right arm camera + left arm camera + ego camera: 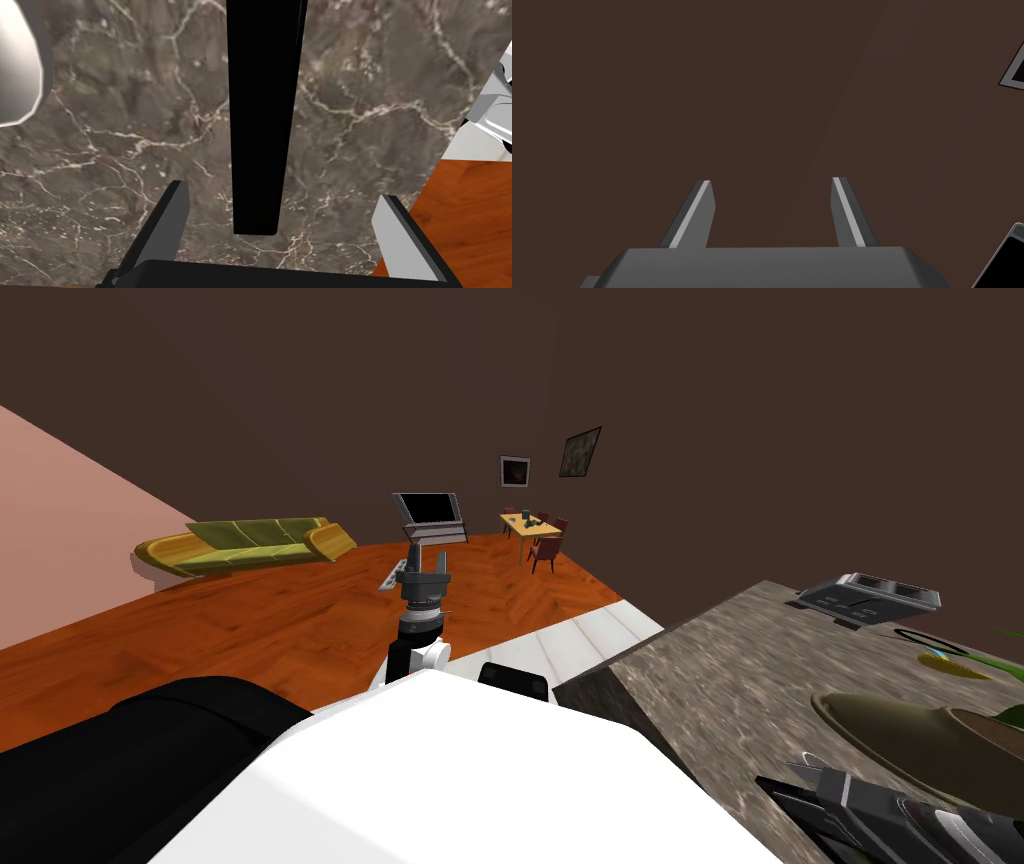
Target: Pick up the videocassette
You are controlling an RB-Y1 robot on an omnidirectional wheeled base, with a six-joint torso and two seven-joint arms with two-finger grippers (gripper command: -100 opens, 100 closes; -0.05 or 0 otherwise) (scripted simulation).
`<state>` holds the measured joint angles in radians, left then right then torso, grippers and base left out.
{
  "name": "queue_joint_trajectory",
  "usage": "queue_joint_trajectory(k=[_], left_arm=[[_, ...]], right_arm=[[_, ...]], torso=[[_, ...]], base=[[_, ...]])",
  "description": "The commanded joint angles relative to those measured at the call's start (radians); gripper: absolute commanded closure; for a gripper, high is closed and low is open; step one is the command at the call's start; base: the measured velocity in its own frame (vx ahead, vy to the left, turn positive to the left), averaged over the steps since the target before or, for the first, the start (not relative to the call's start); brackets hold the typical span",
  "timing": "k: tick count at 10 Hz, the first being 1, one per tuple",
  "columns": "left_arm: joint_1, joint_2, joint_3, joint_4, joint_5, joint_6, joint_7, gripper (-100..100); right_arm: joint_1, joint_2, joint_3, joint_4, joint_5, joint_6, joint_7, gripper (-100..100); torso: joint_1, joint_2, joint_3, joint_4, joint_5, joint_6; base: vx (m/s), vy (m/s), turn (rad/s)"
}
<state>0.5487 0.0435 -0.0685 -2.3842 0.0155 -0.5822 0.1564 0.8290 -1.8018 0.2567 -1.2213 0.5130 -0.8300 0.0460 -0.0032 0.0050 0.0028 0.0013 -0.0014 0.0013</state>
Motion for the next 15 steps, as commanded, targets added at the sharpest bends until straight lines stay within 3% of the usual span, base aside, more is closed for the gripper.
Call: queue_joint_trajectory(k=[1,4,5,6,7,10,11,12,15], left_arm=[[0.0,0.0,0.0,0.0,0.0,0.0,0.0,0],[0.0,0.0,0.0,0.0,0.0,0.0,0.0,0],[0.0,0.0,0.0,0.0,0.0,0.0,0.0,0],[0.0,0.0,0.0,0.0,0.0,0.0,0.0,0],[0.0,0.0,0.0,0.0,0.0,0.0,0.0,0],[0.0,0.0,0.0,0.0,0.0,0.0,0.0,0],[0.0,0.0,0.0,0.0,0.0,0.0,0.0,0],[0.0,0.0,0.0,0.0,0.0,0.0,0.0,0],[0.0,0.0,0.0,0.0,0.0,0.0,0.0,0]], right_arm=[[-0.05,0.018,0.024,0.029,0.046,-0.022,-0.017,-100],[-0.029,-0.036,0.062,0.082,0.072,-0.025,-0.015,-100],[-0.031,-0.027,0.052,0.064,0.063,-0.02,-0.017,-100],[-0.028,-0.029,0.054,0.065,0.062,-0.018,-0.015,0],[-0.027,0.003,0.065,0.069,0.072,-0.001,-0.007,-100],[-0.024,0.049,0.082,0.075,0.087,0.025,0.005,-100],[-0.019,0.036,0.076,0.07,0.078,0.021,0.005,-100],[-0.019,0.037,0.077,0.07,0.079,0.023,0.005,100],[-0.019,0.037,0.077,0.07,0.079,0.024,0.005,100]], torso=[[0.0,0.0,0.0,0.0,0.0,0.0],[0.002,0.0,0.0,0.0,0.001,0.0],[0.001,0.004,0.002,0.001,0.001,0.0],[0.002,0.002,0.001,0.001,0.001,0.0],[0.003,-0.001,-0.001,0.0,0.001,0.0],[0.004,-0.006,-0.003,-0.001,0.001,-0.001],[0.004,-0.006,-0.004,-0.001,0.001,-0.001],[0.004,-0.005,-0.003,-0.001,0.001,-0.001],[0.003,-0.004,-0.003,-0.001,0.0,-0.001]], base=[[-0.019,-0.013,-0.008],[-0.077,-0.031,-0.009],[-0.065,-0.017,-0.007],[-0.009,-0.003,-0.001],[0.019,-0.004,0.087],[0.038,-0.002,0.069],[0.018,0.0,0.014],[0.0,0.0,0.0],[0.0,0.0,0.0]])
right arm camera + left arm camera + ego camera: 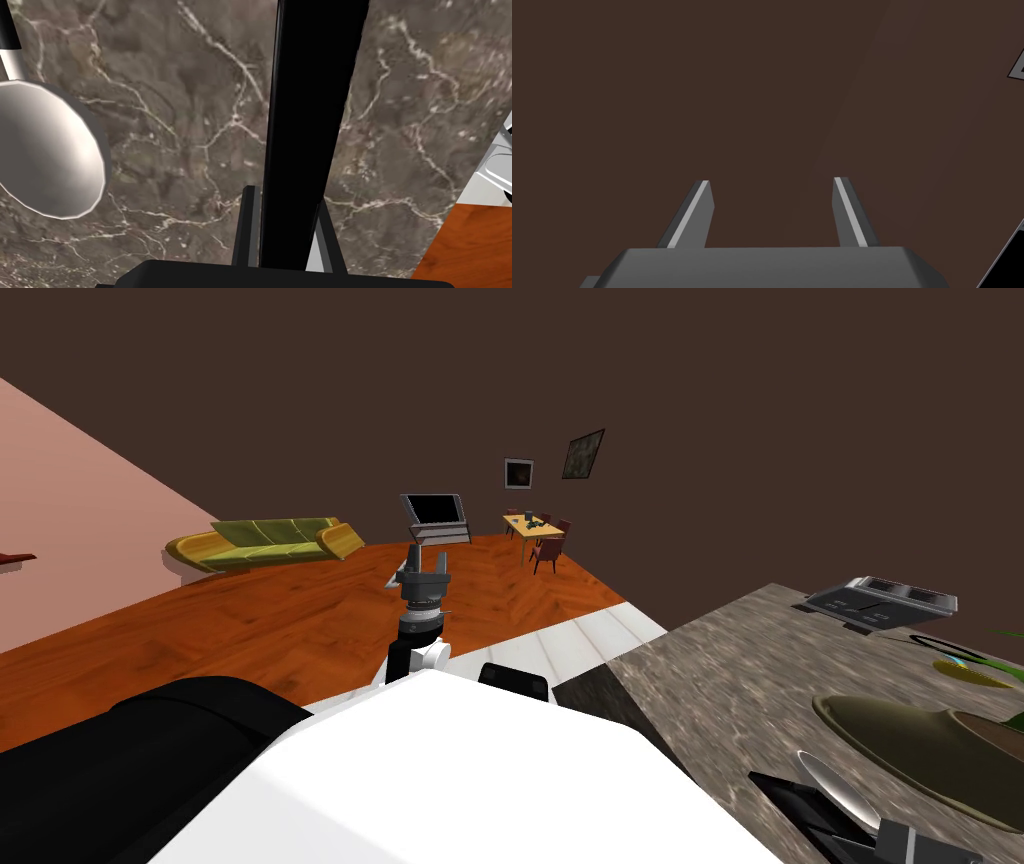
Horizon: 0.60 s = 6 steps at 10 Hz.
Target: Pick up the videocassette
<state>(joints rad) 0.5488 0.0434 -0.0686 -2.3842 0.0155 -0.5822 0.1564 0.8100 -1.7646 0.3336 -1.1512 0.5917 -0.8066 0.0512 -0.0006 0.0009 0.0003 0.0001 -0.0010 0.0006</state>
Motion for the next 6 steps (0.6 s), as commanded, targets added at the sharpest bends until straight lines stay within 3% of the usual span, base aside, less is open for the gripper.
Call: queue_joint_trajectory(k=[1,2,3,5,6], left_arm=[[0.0,0.0,0.0,0.0,0.0,0.0,0.0,0],[0.0,0.0,0.0,0.0,0.0,0.0,0.0,0],[0.0,0.0,0.0,0.0,0.0,0.0,0.0,0],[0.0,0.0,0.0,0.0,0.0,0.0,0.0,0],[0.0,0.0,0.0,0.0,0.0,0.0,0.0,0]], right_arm=[[0.0,0.0,0.0,0.0,0.0,0.0,0.0,100],[0.0,0.0,0.0,0.0,0.0,0.0,0.0,0],[-0.008,-0.035,-0.012,-0.001,-0.006,-0.024,-0.012,100],[-0.009,-0.058,-0.02,-0.004,-0.014,-0.037,-0.018,100],[-0.013,-0.048,-0.016,0.001,-0.007,-0.036,-0.017,100]], torso=[[0.0,0.0,0.0,0.0,0.0,0.0],[0.0,0.0,0.0,0.0,0.0,0.0],[0.0,0.0,0.0,0.0,0.0,0.0],[0.001,0.003,0.002,0.001,0.001,0.001],[0.001,0.003,0.002,0.001,0.002,0.0]], base=[[0.0,0.0,0.0],[0.0,0.0,0.0],[-0.031,0.001,-0.126],[-0.042,0.002,-0.069],[-0.016,-0.001,-0.008]])
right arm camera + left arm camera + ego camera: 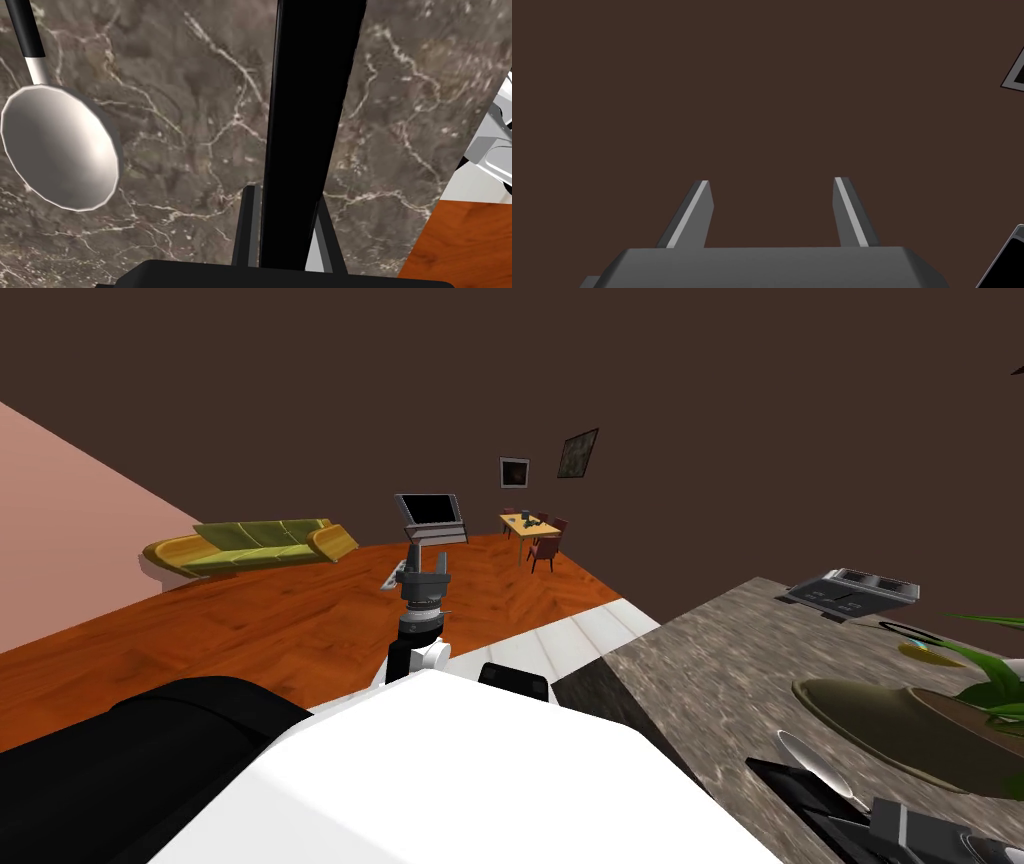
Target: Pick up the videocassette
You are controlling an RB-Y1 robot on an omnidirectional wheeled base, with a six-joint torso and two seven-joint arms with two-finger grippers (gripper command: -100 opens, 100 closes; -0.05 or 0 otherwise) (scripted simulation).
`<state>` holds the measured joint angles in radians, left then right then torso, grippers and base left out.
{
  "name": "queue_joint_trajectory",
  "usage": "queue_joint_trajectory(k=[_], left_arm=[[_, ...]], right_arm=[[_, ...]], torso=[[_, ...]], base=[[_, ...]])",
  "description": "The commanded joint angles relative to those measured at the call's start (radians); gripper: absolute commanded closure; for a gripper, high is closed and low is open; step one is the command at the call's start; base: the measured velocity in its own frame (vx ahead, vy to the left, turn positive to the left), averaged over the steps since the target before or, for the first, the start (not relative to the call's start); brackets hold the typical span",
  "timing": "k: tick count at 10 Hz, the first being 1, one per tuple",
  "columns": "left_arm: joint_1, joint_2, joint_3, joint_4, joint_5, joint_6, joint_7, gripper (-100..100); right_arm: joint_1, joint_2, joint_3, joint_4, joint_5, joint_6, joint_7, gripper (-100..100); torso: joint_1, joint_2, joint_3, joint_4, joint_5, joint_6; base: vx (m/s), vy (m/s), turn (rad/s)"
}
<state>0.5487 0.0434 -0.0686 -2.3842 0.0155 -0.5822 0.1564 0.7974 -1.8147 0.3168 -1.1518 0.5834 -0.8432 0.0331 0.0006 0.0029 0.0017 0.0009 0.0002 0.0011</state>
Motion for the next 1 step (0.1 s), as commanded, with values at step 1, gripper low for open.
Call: queue_joint_trajectory(k=[1], left_arm=[[0.0,0.0,0.0,0.0,0.0,0.0,0.0,0]], right_arm=[[0.0,0.0,0.0,0.0,0.0,0.0,0.0,0]], torso=[[0.0,0.0,0.0,0.0,0.0,0.0]], base=[[0.0,0.0,0.0]])
